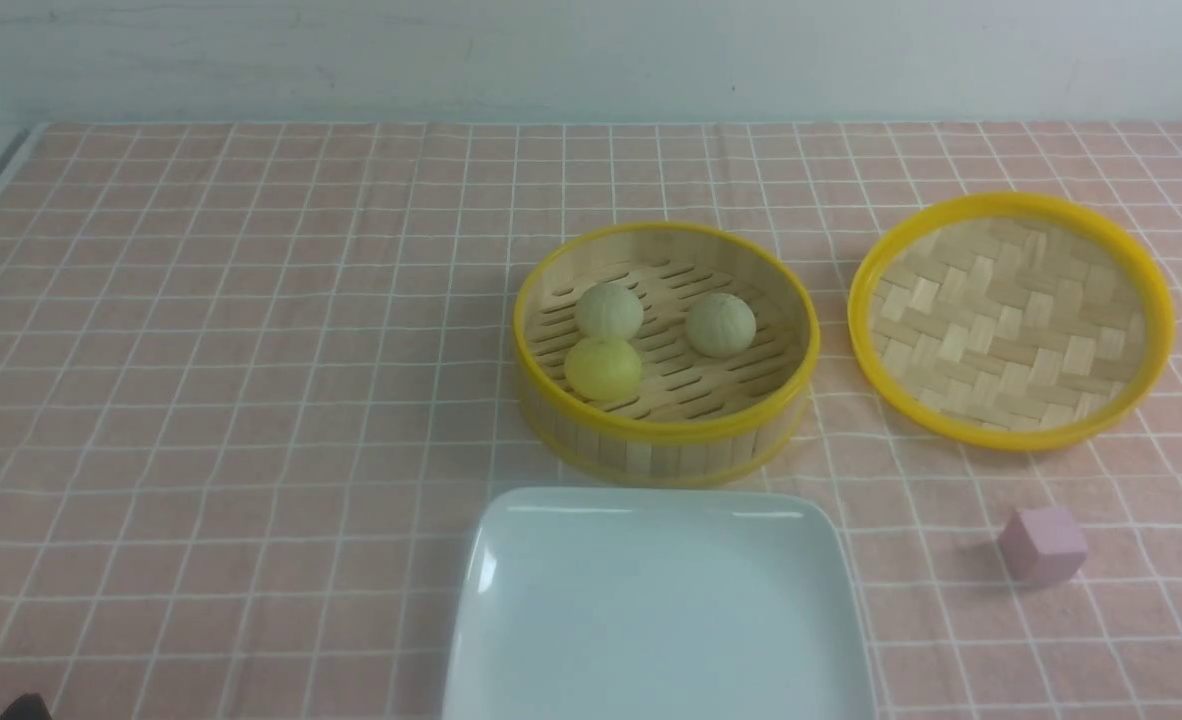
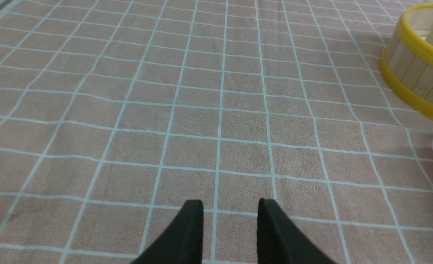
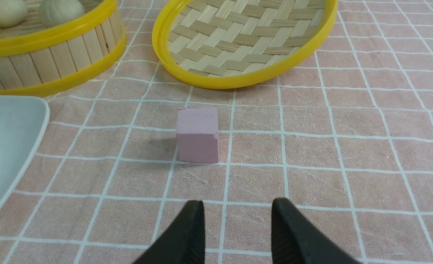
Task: Put the steamed buns into the plate on the pink tablecloth.
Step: 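Reach toward a bun in the bamboo steamer with the right gripper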
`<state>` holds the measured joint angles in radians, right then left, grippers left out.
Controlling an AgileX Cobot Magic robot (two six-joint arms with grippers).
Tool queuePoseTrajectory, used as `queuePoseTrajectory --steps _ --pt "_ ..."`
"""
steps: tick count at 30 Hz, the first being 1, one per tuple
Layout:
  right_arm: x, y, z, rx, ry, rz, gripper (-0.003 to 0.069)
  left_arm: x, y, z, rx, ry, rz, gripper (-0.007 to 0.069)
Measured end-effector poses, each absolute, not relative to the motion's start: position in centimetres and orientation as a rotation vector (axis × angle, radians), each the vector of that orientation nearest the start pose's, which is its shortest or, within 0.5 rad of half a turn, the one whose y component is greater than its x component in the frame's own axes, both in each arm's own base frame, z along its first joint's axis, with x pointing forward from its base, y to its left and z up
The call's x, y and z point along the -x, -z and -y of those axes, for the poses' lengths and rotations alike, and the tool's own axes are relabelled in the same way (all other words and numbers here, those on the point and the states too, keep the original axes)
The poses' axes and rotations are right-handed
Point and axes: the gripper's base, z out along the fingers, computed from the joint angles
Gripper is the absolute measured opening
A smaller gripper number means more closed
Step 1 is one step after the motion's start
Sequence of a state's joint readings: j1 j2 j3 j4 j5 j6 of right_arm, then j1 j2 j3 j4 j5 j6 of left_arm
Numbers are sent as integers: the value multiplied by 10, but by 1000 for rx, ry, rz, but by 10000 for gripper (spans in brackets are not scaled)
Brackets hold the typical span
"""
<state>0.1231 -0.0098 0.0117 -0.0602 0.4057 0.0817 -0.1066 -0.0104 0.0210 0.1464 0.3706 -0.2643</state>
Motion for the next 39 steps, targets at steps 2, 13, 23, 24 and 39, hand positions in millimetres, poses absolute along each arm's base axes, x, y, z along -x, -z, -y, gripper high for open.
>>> queuePoseTrajectory --steps 2,13,23,24,39 --pt "-51 -173 -4 75 -80 -1890 240 -53 -174 1 56 113 -1861 240" --pt "-51 -175 -17 -512 -709 -1837 240 -52 -174 12 529 639 -1830 240" --pt "-50 -179 -25 -907 -1141 -1728 238 -50 -175 20 852 990 -1768 233" --pt "-50 -182 -25 -872 -1123 -1724 233 -50 -175 20 847 987 -1774 225" --pt "-127 -283 -25 -184 -305 -2504 0 -60 -220 29 555 693 -2304 -1"
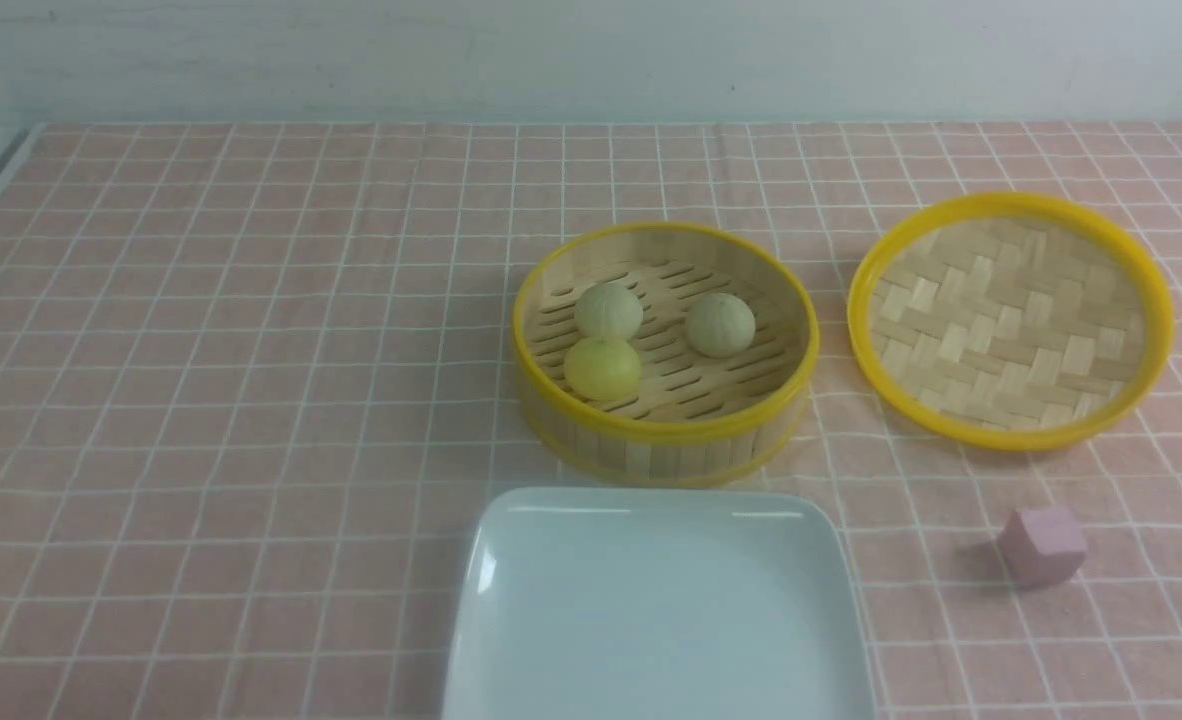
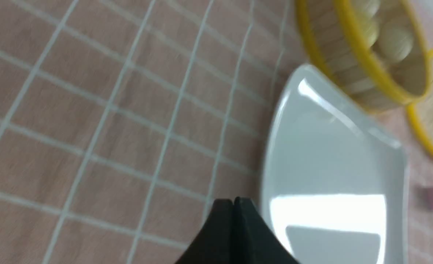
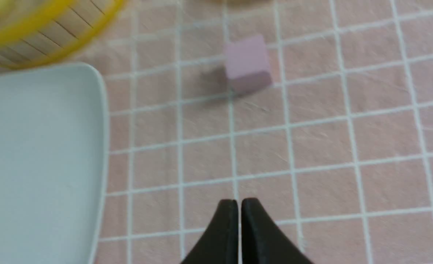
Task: Put the steamed buns into the plate on the pink tablecloth.
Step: 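Reach toward a bun in the bamboo steamer with the right gripper, then move the steamed bun from the bamboo steamer onto the white plate with the right gripper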
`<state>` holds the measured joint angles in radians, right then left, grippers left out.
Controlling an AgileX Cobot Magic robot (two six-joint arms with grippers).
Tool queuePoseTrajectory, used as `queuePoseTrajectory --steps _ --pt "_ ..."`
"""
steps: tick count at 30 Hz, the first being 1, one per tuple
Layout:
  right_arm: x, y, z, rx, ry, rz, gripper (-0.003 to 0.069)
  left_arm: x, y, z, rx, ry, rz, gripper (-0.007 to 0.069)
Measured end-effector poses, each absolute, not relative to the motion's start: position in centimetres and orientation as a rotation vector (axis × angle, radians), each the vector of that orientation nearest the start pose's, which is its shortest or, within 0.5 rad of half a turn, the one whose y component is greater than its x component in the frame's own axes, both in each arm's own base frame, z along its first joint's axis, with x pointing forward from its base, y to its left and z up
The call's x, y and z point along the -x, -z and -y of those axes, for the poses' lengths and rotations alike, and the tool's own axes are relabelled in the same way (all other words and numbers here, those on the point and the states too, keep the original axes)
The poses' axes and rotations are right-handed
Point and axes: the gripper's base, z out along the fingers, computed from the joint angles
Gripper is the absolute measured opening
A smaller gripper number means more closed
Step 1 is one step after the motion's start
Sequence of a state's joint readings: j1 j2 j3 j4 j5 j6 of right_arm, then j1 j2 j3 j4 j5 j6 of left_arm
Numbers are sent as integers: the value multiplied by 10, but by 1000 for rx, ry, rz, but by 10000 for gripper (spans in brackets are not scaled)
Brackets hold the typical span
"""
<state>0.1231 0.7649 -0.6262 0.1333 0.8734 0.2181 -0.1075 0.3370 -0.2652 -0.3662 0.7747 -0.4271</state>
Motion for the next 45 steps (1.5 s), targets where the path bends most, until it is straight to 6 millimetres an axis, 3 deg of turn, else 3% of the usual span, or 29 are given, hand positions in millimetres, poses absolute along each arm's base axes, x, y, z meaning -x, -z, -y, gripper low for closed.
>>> queuePoseTrajectory --steps 3,4,5,7,10,11,15,20,21,22,24,30,34,37,39,41,43,45 --pt "-175 -285 -41 -125 -327 -2652 15 -69 -213 31 544 643 -2438 -1" --pt "-178 -288 -44 -112 -341 -2649 20 -70 -213 31 546 639 -2447 0" --pt "-201 -285 -62 -27 -376 -2691 50 -73 -211 31 550 628 -2478 5" --pt "-214 -284 -74 31 -391 -2701 76 -75 -210 31 553 624 -2491 10" --pt "-259 -277 -124 221 -369 -2728 186 -76 -209 32 559 620 -2501 32" --pt "-260 -280 -125 231 -363 -2715 192 -76 -209 32 559 620 -2501 34" --pt "-317 -285 -166 289 -227 -2670 272 -76 -209 32 559 620 -2502 66" --pt "-364 -275 -191 306 -155 -2650 280 -76 -209 32 559 620 -2503 90" --pt "-381 -267 -201 303 -150 -2651 280 -76 -209 32 559 620 -2503 93" --pt "-382 -269 -201 302 -153 -2644 280 -76 -209 32 561 620 -2503 94" --pt "-404 -250 -213 286 -150 -2656 280 -76 -209 32 574 624 -2502 94" --pt "-444 -199 -232 313 -91 -2653 242 -76 -209 32 586 627 -2503 100" --pt "-447 -208 -233 333 -79 -2647 64 -76 -209 32 587 628 -2504 106" --pt "-438 -228 -227 361 -54 -2668 18 -76 -209 32 587 627 -2505 111" --pt "-417 -256 -219 393 -41 -2725 13 -76 -209 32 588 629 -2505 118" --pt "-397 -272 -213 416 -39 -2755 13 -76 -209 32 588 630 -2505 121" --pt "-356 -291 -208 458 -70 -2772 13 -76 -209 32 591 635 -2505 124" --pt "-319 -280 -212 503 -107 -2806 13 -76 -209 32 595 641 -2504 127"
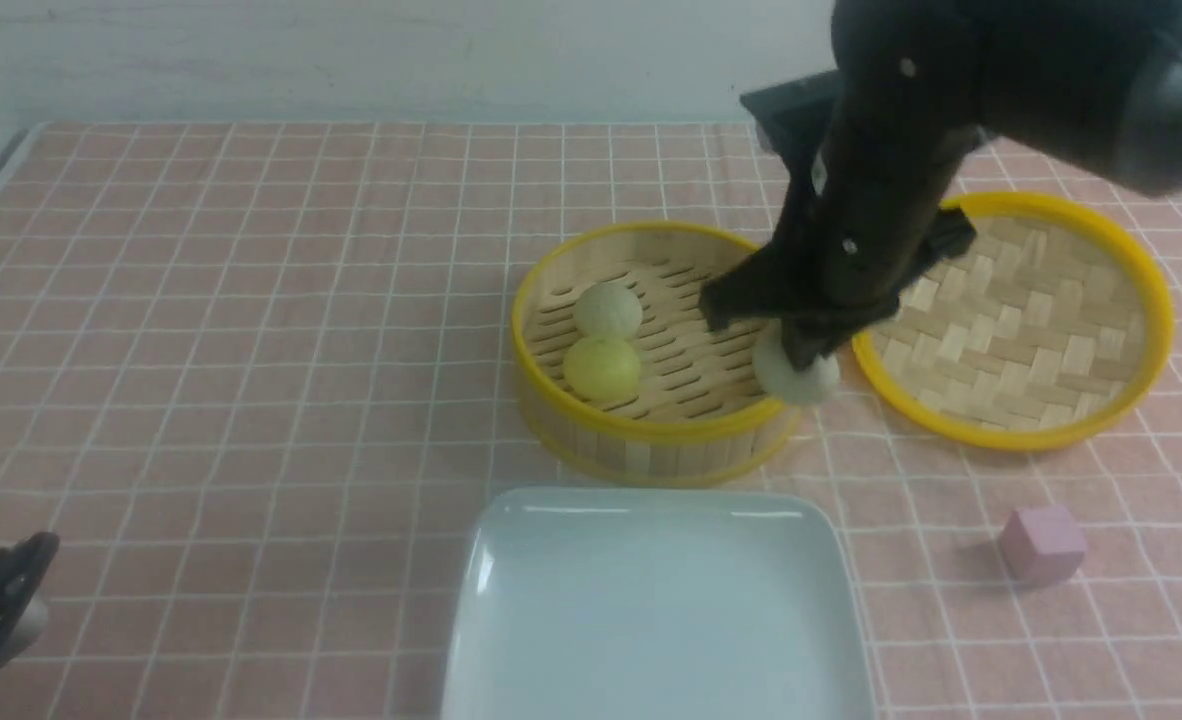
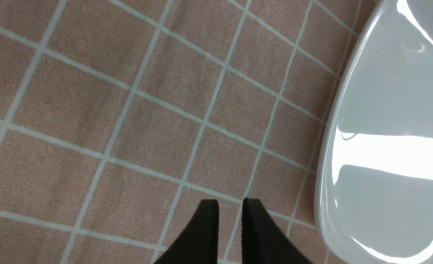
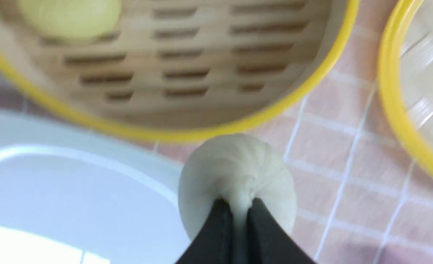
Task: Put the steamed buns into the plate on the pink tablecloth.
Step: 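Move the steamed bun from the bamboo steamer onto the white plate with the right gripper, then reach into the bamboo steamer and grasp a bun with the left gripper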
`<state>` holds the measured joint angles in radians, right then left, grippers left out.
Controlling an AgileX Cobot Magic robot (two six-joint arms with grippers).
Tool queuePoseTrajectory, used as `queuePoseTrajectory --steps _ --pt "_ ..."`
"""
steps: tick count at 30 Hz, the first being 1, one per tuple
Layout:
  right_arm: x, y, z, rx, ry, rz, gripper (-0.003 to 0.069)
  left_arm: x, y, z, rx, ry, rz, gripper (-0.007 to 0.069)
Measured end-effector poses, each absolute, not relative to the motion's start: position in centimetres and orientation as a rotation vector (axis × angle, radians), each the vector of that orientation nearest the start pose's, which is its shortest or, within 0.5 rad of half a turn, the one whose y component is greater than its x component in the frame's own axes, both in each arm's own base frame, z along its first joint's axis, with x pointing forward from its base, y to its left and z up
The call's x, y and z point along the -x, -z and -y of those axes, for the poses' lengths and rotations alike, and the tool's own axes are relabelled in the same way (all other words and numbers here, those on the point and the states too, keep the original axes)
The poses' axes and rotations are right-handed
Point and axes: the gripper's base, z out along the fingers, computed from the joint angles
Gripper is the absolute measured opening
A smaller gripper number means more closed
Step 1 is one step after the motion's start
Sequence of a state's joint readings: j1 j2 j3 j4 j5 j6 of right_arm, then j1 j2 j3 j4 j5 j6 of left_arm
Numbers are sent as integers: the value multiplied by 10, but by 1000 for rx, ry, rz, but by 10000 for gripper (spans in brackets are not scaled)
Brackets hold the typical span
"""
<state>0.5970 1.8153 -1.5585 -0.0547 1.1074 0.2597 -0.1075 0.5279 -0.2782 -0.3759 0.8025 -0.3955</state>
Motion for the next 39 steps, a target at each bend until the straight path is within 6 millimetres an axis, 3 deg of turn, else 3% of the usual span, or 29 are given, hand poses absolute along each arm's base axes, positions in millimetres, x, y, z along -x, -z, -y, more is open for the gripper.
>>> queuePoseTrajectory --steps 1,3,4,6,9,10,11,13,14,17,19,20,23,24,25,26,27,29,31,35,39 --pt "-296 -263 -216 526 -128 -2834 13 -76 -209 32 595 642 -2505 129" --pt "-272 -236 -223 553 -147 -2841 14 -76 -209 32 611 647 -2503 133" --pt "-271 -233 -222 547 -148 -2844 14 -76 -209 32 614 648 -2503 134" --pt "-255 -203 -224 552 -133 -2839 30 -76 -209 32 652 659 -2498 140" --pt "-255 -190 -224 534 -135 -2803 88 -76 -209 32 677 665 -2496 153" --pt "-254 -189 -224 532 -135 -2805 95 -76 -209 32 678 665 -2496 153" --pt "-256 -189 -224 539 -130 -2793 165 -76 -209 32 689 668 -2494 163" --pt "-256 -191 -224 548 -119 -2798 211 -76 -209 33 691 670 -2494 169" --pt "-257 -199 -224 582 -100 -2802 275 -76 -209 33 692 673 -2493 176" --pt "-257 -232 -223 739 -54 -2759 357 -80 -214 33 704 696 -2461 179" --pt "-252 -266 -217 825 -42 -2706 354 -89 -223 35 709 737 -2412 179" --pt "-252 -269 -217 828 -47 -2695 351 -89 -224 36 708 740 -2410 179" --pt "-227 -313 -192 850 -19 -2680 195 -111 -239 42 629 773 -2440 138" --pt "-218 -323 -183 842 -24 -2671 132 -117 -245 44 599 780 -2447 118" --pt "-217 -321 -182 844 -19 -2679 132 -119 -247 45 595 787 -2448 106" --pt "-195 -334 -162 830 -31 -2658 37 -136 -256 49 528 798 -2478 57" --pt "-195 -332 -162 833 -25 -2667 37 -137 -255 50 524 799 -2488 52" --pt "-165 -336 -135 819 -53 -2640 -2 -166 -267 63 403 831 -2517 7" --pt "-145 -328 -119 814 -78 -2627 -8 -193 -271 78 319 844 -2552 0" --pt "-118 -308 -97 798 -143 -2568 -8 -245 -269 128 121 842 -2630 7" --pt "-112 -290 -91 803 -154 -2566 -7 -305 -261 178 46 810 -2677 85"
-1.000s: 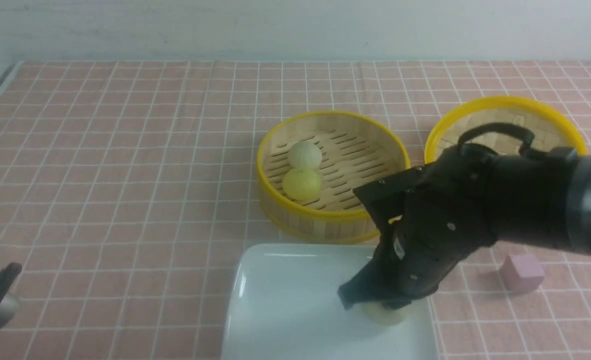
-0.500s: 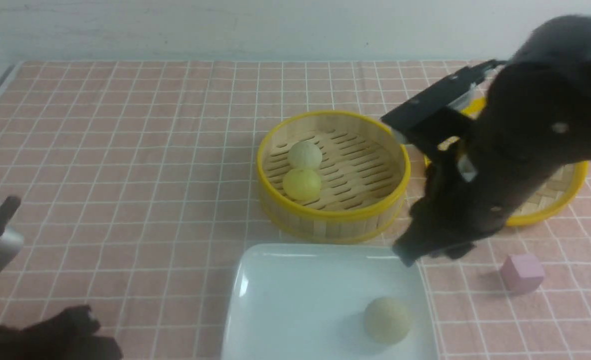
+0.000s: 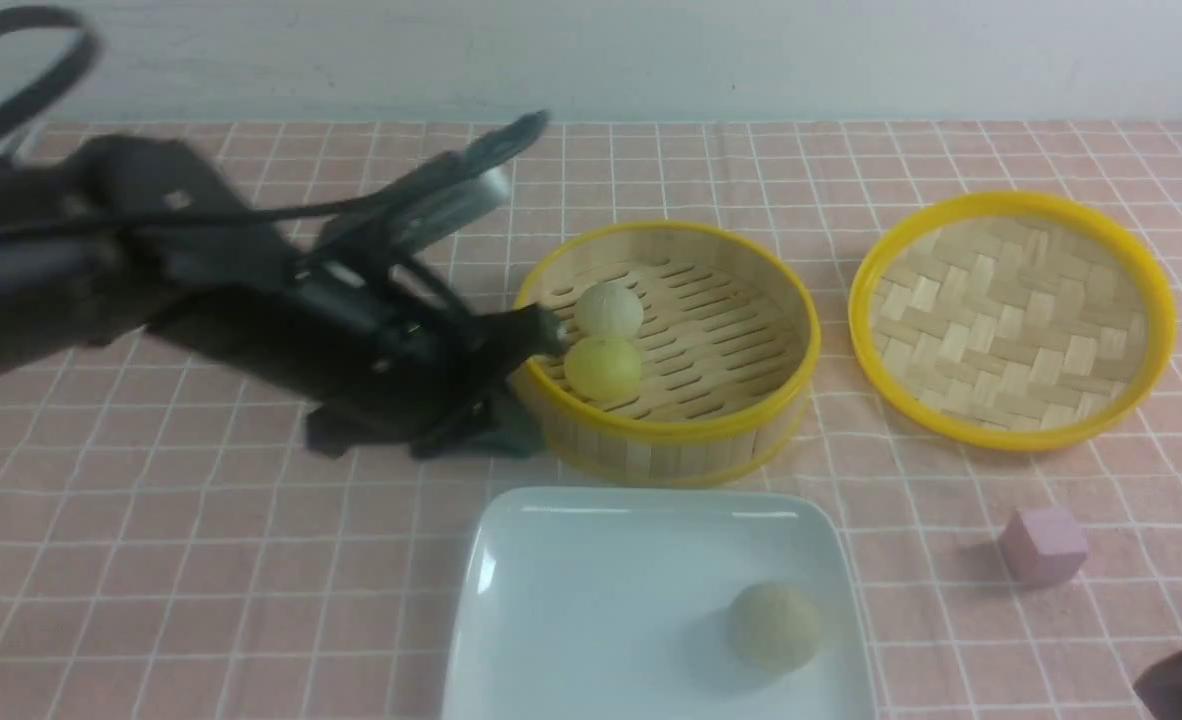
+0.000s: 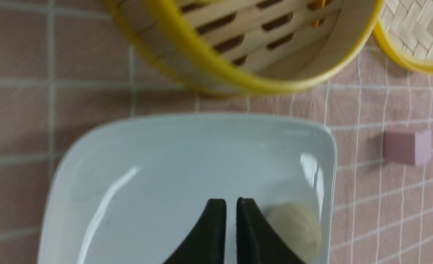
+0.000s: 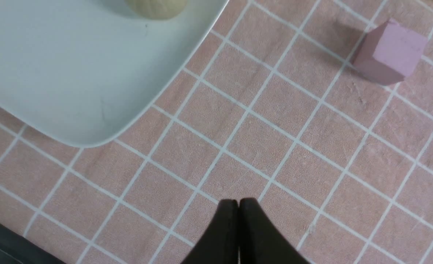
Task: Put the steamed buns into the plate on the pink tablecloth.
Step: 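Reach into the bamboo steamer and grasp a bun with the left gripper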
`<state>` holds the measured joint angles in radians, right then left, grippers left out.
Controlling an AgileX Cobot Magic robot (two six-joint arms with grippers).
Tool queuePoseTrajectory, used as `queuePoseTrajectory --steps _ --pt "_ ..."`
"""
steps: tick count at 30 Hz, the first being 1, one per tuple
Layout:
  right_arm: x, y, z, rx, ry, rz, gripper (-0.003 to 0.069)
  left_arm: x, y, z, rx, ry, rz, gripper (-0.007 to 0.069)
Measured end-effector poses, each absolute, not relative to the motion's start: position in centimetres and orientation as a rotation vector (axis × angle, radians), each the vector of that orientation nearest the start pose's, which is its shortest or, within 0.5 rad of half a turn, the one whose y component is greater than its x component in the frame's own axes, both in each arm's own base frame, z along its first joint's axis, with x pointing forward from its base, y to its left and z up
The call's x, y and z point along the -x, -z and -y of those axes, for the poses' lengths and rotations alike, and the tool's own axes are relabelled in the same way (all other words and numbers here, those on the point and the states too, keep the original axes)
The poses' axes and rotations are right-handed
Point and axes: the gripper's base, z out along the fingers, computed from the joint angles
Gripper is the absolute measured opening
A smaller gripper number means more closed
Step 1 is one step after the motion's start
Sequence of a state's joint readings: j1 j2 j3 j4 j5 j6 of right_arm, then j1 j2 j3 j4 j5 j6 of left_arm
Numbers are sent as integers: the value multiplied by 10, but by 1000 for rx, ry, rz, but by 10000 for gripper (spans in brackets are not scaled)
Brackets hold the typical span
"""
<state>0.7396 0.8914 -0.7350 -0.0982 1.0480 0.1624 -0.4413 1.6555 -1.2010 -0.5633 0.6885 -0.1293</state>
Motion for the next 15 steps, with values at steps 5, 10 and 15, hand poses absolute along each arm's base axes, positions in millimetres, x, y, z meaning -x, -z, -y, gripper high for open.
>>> queuePoseTrajectory --steps 5,10,15 --pt "-113 -286 -93 801 -166 -2548 -1 -354 -253 216 -14 675 -2717 228" --pt "-114 -286 -94 799 -173 -2537 6 -377 -244 240 -109 455 -2725 307" --pt "-115 -287 -95 793 -187 -2512 8 -397 -222 249 -89 384 -2711 301"
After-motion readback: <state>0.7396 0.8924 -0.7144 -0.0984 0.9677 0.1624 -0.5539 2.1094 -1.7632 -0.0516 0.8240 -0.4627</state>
